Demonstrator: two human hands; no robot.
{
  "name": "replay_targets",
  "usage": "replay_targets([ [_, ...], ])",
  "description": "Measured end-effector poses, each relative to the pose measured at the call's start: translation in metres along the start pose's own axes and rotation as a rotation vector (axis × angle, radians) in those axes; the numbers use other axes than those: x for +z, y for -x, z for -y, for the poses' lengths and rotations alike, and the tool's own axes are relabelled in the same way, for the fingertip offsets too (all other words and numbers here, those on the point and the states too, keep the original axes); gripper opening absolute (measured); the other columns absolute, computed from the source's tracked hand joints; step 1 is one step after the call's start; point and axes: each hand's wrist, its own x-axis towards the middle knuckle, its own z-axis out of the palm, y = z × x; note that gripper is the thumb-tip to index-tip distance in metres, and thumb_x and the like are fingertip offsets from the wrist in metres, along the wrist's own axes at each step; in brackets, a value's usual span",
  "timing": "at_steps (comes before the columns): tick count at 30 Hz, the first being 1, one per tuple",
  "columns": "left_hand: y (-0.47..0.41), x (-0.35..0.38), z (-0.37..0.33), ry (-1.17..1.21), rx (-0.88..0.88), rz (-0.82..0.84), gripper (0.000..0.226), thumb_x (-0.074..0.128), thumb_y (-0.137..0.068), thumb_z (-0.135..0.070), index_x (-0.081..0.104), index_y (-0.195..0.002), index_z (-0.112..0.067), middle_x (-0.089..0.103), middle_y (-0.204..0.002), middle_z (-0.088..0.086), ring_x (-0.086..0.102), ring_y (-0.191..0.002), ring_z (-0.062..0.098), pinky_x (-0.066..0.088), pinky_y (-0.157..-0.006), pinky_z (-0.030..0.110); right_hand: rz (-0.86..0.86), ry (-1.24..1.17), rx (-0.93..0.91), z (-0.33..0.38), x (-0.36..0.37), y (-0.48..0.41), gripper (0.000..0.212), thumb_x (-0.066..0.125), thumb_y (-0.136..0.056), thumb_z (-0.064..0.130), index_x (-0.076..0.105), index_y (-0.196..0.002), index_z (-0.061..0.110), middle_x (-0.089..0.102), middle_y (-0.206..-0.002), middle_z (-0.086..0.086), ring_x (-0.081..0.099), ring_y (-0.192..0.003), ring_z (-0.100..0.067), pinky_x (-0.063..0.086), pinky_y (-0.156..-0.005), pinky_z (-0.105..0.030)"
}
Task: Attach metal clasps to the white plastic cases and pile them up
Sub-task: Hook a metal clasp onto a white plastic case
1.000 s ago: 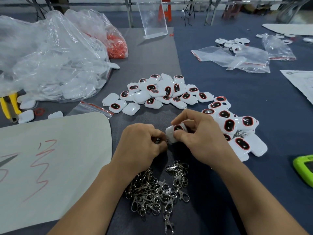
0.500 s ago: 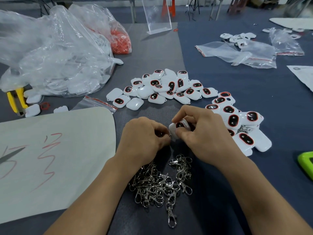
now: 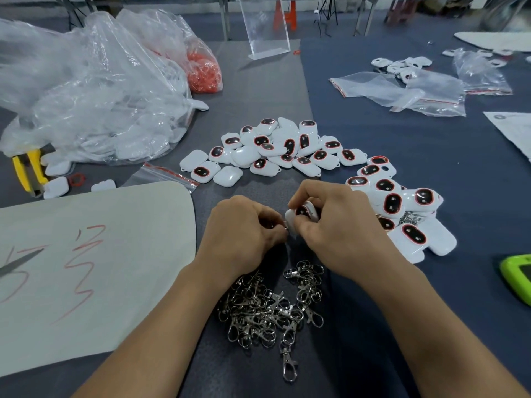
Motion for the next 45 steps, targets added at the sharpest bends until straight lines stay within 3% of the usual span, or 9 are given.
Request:
replay_targets([
  [5,0.001,0.001,-0.001,0.006,0.033,-0.015,0.004,0.082,-0.072,-0.032,0.079,-0.075,-0.034,0.067,-0.056,-0.012,0.058,-0.051,-0.001,0.038,-0.046,0.009,0.03,0.0,0.022,-0.002,-0.001,0.002,0.008,0.072,-0.091,0.031,0.066,-0.087,0.031,0.067,-0.071,0.007,0.059,-0.062,-0.007,0.044,-0.055,-0.021],
  [11,0.006,-0.001,-0.002,-0.137,0.174,-0.072,0.011,0.08,-0.076,-0.04,0.08,-0.08,-0.029,0.069,-0.064,-0.008,0.062,-0.061,0.01,0.051,-0.062,0.032,0.034,-0.162,0.087,-0.005,0.002,0.001,0.013,0.077,-0.086,0.026,0.066,-0.079,0.03,0.069,-0.062,0.005,0.057,-0.051,-0.002,0.039,-0.048,-0.011],
  [15,0.01,0.0,-0.005,-0.285,0.281,-0.132,0.04,0.06,-0.081,-0.06,0.079,-0.081,-0.025,0.067,-0.071,-0.002,0.063,-0.071,0.022,0.048,-0.066,0.039,0.051,-0.226,0.146,-0.009,0.005,0.0,0.01,0.078,-0.084,0.025,0.069,-0.08,0.03,0.07,-0.062,0.006,0.061,-0.049,-0.007,0.048,-0.05,-0.022],
  [17,0.01,0.0,-0.005,-0.309,0.322,-0.147,0.029,0.069,-0.084,-0.053,0.079,-0.081,-0.026,0.067,-0.072,-0.001,0.063,-0.072,0.023,0.048,-0.066,0.04,0.052,-0.34,0.215,-0.011,0.006,-0.002,0.012,0.078,-0.083,0.017,0.071,-0.081,0.026,0.071,-0.063,-0.002,0.062,-0.048,-0.013,0.048,-0.048,-0.026],
  [20,0.009,-0.004,-0.004,-0.299,0.35,-0.172,0.009,0.079,-0.077,-0.036,0.077,-0.077,-0.027,0.063,-0.069,-0.004,0.06,-0.068,0.018,0.046,-0.062,0.038,0.081,-0.57,0.313,-0.011,0.005,-0.005,0.015,0.074,-0.085,0.003,0.071,-0.082,0.017,0.069,-0.068,-0.019,0.055,-0.044,-0.018,0.041,-0.043,-0.023],
  [23,0.01,-0.004,0.0,-0.13,0.365,-0.223,0.003,0.079,-0.072,-0.029,0.077,-0.074,-0.028,0.058,-0.062,-0.008,0.052,-0.061,0.008,0.042,-0.058,0.031,0.106,-0.739,0.374,-0.012,0.0,-0.008,0.012,0.069,-0.087,-0.006,0.07,-0.085,0.006,0.064,-0.062,-0.012,0.05,-0.041,-0.016,0.034,-0.037,-0.018],
  [29,0.005,-0.002,0.007,0.255,0.273,-0.179,0.019,0.086,-0.07,-0.021,0.081,-0.084,-0.034,0.065,-0.066,-0.012,0.052,-0.056,0.004,0.04,-0.055,0.014,0.131,-0.876,0.439,-0.012,-0.006,-0.01,0.015,0.062,-0.088,-0.01,0.069,-0.088,0.003,0.063,-0.065,-0.013,0.046,-0.042,-0.017,0.028,-0.038,-0.021],
  [36,-0.001,-0.004,0.008,0.464,0.245,-0.119,0.025,0.091,-0.07,-0.015,0.082,-0.083,-0.034,0.07,-0.069,-0.011,0.056,-0.061,0.003,0.042,-0.06,0.015,0.196,-1.036,0.489,-0.012,-0.011,-0.01,0.02,0.059,-0.088,-0.008,0.072,-0.083,0.006,0.062,-0.071,-0.015,0.044,-0.047,-0.017,0.027,-0.051,-0.028],
  [45,0.005,-0.007,0.001,0.33,0.265,-0.157,0.02,0.091,-0.069,-0.013,0.08,-0.073,-0.03,0.068,-0.066,-0.013,0.055,-0.057,0.001,0.037,-0.057,0.01,0.143,-1.019,0.44,-0.009,-0.011,-0.008,0.021,0.059,-0.086,-0.01,0.07,-0.082,0.007,0.064,-0.07,-0.012,0.042,-0.043,-0.016,0.025,-0.044,-0.024],
])
